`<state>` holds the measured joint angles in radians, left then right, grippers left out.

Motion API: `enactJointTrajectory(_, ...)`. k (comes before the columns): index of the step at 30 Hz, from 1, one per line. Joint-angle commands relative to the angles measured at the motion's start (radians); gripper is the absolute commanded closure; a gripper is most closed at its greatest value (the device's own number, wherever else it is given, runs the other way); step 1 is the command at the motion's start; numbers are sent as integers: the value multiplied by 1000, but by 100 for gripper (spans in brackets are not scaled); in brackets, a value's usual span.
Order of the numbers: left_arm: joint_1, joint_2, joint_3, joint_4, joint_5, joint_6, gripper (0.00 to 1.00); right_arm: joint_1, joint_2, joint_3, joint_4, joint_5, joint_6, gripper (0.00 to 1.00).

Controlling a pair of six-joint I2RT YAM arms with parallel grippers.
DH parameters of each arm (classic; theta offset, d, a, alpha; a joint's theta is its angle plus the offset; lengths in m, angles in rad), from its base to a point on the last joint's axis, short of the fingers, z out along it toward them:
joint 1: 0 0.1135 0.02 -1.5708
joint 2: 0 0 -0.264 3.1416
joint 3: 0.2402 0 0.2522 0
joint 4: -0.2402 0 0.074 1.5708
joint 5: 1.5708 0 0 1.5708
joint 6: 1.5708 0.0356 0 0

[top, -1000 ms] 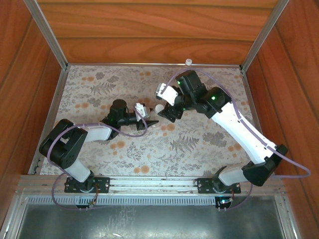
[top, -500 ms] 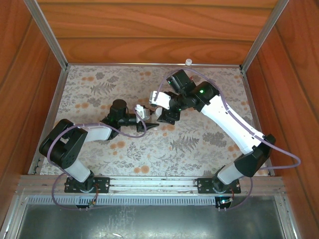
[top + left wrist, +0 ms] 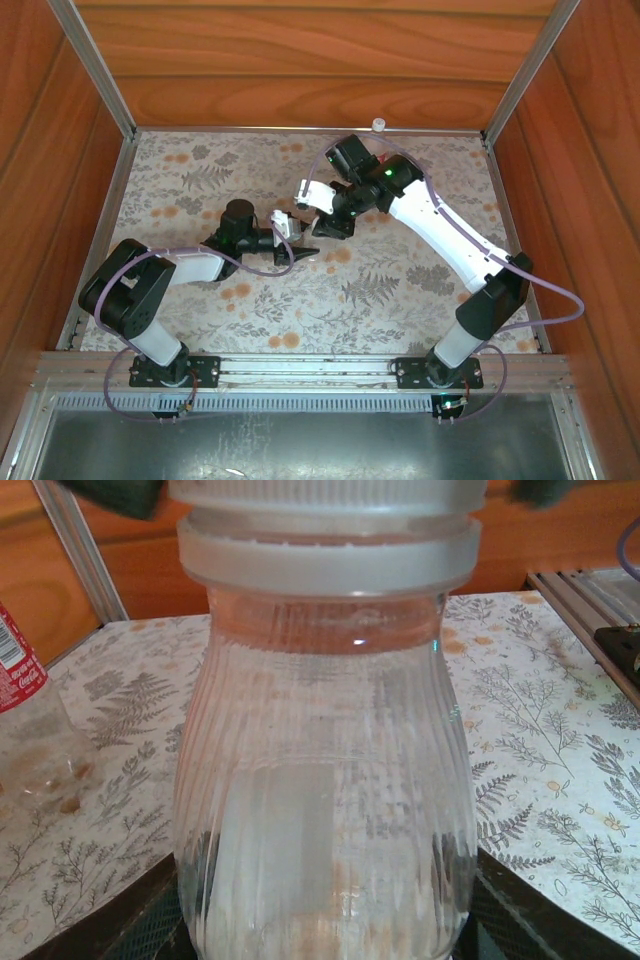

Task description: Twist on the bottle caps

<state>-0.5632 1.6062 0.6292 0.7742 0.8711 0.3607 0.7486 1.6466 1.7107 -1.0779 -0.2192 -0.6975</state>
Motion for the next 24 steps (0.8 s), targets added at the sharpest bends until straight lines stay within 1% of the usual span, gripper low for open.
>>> enactJointTrajectory(1, 3, -3, 38, -4, 45, -9, 41, -14, -3, 16, -50, -45, -14, 56)
enactJointTrajectory(5, 5, 3, 50, -6, 39, -18, 42, -20, 2, 13, -45, -28, 9, 63)
enactJointTrajectory(6, 5, 5, 51, -6, 25, -17, 41, -20, 5, 14, -35, -30, 29, 65)
enactJointTrajectory(9, 6, 12, 53, -6, -47, -14, 42, -20, 8, 24, 18, -17, 131, 67)
enactJointTrajectory(10, 4, 14, 56, -6, -86, -13, 42, -20, 7, 32, 40, 10, 194, 67)
enactJointTrajectory(11, 5, 14, 61, -7, -123, -12, 41, -20, 39, 45, 50, 41, 257, 68)
enactJointTrajectory(12, 5, 18, 69, -6, -176, -12, 41, -20, 48, 63, 70, 86, 352, 69)
enactJointTrajectory(14, 4, 28, 89, -6, -276, -2, 42, -18, 57, 80, 105, 152, 523, 76)
enactJointTrajectory(15, 5, 37, 102, -6, -321, 10, 42, -17, 59, 84, 119, 174, 600, 78)
enactJointTrajectory(17, 0, 50, 131, -5, -405, 16, 42, -9, 61, 81, 137, 265, 806, 79)
enactJointTrajectory(18, -2, 53, 143, -5, -434, 30, 42, -6, 63, 77, 132, 309, 917, 79)
enactJointTrajectory(19, -13, 59, 153, -4, -472, 46, 42, -5, 62, 70, 123, 330, 996, 76)
enactJointTrajectory(21, -32, 66, 166, -4, -526, 82, 42, -6, 64, 73, 92, 374, 1097, 75)
enactJointTrajectory(22, -40, 72, 173, -4, -544, 96, 42, -7, 55, 72, 86, 392, 1106, 73)
enactJointTrajectory(23, -43, 75, 176, -4, -545, 96, 42, -8, 39, 66, 99, 396, 1090, 68)
enactJointTrajectory(24, -43, 75, 175, -5, -534, 79, 42, -8, 7, 44, 137, 392, 1039, 60)
